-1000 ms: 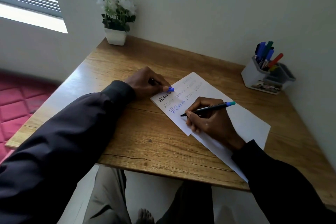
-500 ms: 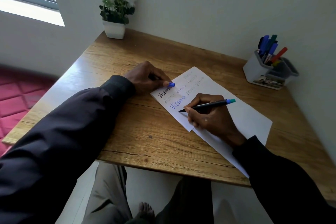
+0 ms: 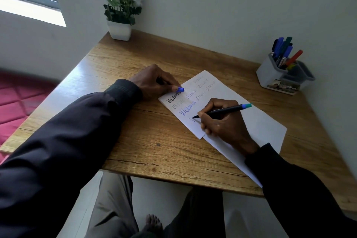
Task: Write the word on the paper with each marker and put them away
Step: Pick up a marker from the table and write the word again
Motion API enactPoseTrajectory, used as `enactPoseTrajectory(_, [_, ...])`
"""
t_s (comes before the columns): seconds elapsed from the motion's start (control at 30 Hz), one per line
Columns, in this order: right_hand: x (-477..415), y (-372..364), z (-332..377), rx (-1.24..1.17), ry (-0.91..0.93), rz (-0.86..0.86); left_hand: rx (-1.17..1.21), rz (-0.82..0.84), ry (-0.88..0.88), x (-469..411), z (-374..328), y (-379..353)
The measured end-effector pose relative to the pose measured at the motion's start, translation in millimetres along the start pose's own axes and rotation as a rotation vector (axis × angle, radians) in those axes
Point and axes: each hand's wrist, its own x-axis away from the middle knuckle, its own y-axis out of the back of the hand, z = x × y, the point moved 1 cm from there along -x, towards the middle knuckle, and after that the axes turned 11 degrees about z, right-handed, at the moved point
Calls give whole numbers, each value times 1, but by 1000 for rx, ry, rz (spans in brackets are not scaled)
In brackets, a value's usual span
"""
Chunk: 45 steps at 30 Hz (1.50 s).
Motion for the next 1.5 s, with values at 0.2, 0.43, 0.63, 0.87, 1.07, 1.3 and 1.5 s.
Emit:
enactPoseTrajectory(0.2, [-1,-2,2,-13,12,4,-10,13,12,0,0,0])
enactPoseTrajectory(0.43, [-1,-1,0,-4,-24,-37,-6,11,27,0,1,0])
enactPoseTrajectory(0.63, [-2,0,1,19,-51,-50,7,7,22,0,0,1])
enactPoseTrajectory(0.87, [-1,-1,3,-31,-57,-44,-12,13,33,0,-1,0])
enactPoseTrajectory(1.07, [-1,0,1,-33,-62,-77,-21,13,26,0,0,0])
enactPoseTrajectory(1.3, [-1,1,0,9,-68,-69,-22,20,29,0,1,1])
enactPoseTrajectory(1.5, [0,3,-1,2,-83,-114,-16,20,22,-1,1,1])
